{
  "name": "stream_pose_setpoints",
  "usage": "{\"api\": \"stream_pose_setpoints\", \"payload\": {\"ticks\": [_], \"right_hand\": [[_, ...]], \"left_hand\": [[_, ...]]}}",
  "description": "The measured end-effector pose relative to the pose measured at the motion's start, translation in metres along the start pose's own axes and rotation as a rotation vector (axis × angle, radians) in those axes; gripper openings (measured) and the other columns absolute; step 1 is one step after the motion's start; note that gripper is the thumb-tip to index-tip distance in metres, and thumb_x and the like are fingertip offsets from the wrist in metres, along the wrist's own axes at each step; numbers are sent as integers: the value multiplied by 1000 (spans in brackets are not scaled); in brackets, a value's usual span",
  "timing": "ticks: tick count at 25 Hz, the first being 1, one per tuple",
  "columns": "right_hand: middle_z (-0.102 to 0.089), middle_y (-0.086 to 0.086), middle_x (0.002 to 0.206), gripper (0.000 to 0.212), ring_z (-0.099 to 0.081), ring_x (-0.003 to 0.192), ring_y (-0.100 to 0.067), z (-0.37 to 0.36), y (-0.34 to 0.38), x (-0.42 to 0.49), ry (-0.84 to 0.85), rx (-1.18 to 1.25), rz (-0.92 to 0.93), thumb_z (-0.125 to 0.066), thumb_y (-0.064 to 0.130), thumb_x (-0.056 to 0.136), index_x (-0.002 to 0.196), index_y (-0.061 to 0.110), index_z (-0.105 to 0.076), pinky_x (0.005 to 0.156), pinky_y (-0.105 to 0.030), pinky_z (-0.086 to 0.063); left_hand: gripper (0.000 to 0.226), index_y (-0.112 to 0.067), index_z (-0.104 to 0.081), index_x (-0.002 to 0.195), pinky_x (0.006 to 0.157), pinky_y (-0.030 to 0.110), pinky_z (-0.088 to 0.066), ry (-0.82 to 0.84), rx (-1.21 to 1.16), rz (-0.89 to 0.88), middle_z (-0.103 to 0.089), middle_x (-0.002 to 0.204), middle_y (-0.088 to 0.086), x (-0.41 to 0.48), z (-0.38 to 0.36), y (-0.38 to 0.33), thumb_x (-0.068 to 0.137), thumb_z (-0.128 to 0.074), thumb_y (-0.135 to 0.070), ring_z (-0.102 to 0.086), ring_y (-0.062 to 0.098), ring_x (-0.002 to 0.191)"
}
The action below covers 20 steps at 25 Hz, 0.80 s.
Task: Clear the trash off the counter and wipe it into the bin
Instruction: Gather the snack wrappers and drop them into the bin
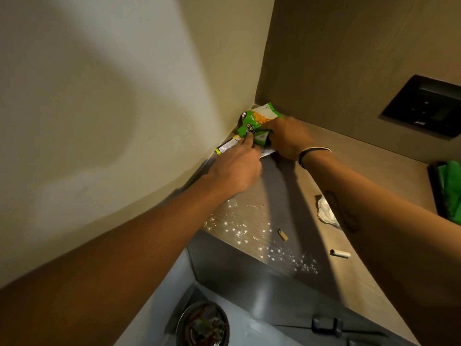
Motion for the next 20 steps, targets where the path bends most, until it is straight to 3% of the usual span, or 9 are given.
{"api": "stream_pose_setpoints", "payload": {"ticks": [2, 4, 7, 9, 12, 15, 17, 20], "right_hand": [[-70, -24, 130, 39, -65, 116, -49, 22, 0, -13, -127, -31, -39, -55, 23, 103, 141, 28, -64, 96, -53, -57], [-73, -20, 128, 45, -67, 116, -48, 60, 5, -42, -360, 29, -39, -51, 19, 99, 141, 29, -64, 92, -49, -56], [-72, -6, 138, 53, -69, 127, -28, 108, 33, -129, -750, 228, 123, -46, 10, 92, 138, 22, -68, 102, -34, -55], [-67, -1, 144, 53, -64, 135, -15, 115, 49, -201, -859, 347, 226, -43, -1, 97, 141, 18, -65, 112, -27, -50], [-53, -4, 158, 54, -53, 146, -22, 71, 92, -300, -683, 560, 370, -52, 0, 100, 152, 15, -52, 119, -45, -45], [-55, -5, 157, 47, -59, 141, -25, -17, 152, -385, -522, 639, 428, -67, 10, 101, 147, 8, -58, 116, -44, -49], [-58, -9, 155, 41, -60, 140, -26, -104, 180, -416, -318, 658, 395, -68, 10, 102, 143, 8, -63, 110, -45, -54], [-66, -10, 143, 50, -68, 130, -27, -240, 173, -423, -34, 462, 271, -84, 1, 85, 133, 9, -70, 102, -45, -62]], "left_hand": [[42, -7, -51, 144, 102, 47, -51, -115, -19, -12, -28, 170, 16, -12, 21, -4, 102, -47, -11, -59, 38, 130], [47, -11, -48, 150, 100, 39, -49, -302, -75, 17, -34, 170, 7, -36, 51, -4, 103, -46, -8, -61, 33, 129], [49, -2, -53, 149, 107, 26, -36, -610, -197, 63, -56, 154, 16, -107, 91, 6, 100, -49, 3, -64, 34, 130], [49, 4, -54, 146, 114, 14, -35, -760, -295, 64, -58, 151, 20, -171, 95, 14, 98, -52, 9, -60, 32, 136], [45, 5, -51, 148, 122, 30, -39, -776, -417, 124, -51, 157, 15, -275, 59, 29, 102, -48, 6, -46, 17, 150], [46, 2, -49, 149, 120, 17, -32, -658, -442, 321, -49, 155, 8, -366, -18, 43, 103, -48, 3, -36, -2, 151], [47, 3, -47, 150, 119, 22, -39, -497, -474, 407, -50, 157, 15, -407, -87, 50, 103, -46, 3, -42, 6, 150], [51, 5, -52, 146, 100, 48, -60, -207, -435, 458, -55, 152, 22, -437, -197, 57, 96, -51, 12, -60, 34, 137]]}}
Point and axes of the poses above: each hand's wrist, its own x-axis towards the middle knuckle, its own z-axis out of the back of the hand, y = z × x, the point moved 9 cm from there along x, towards the middle knuckle
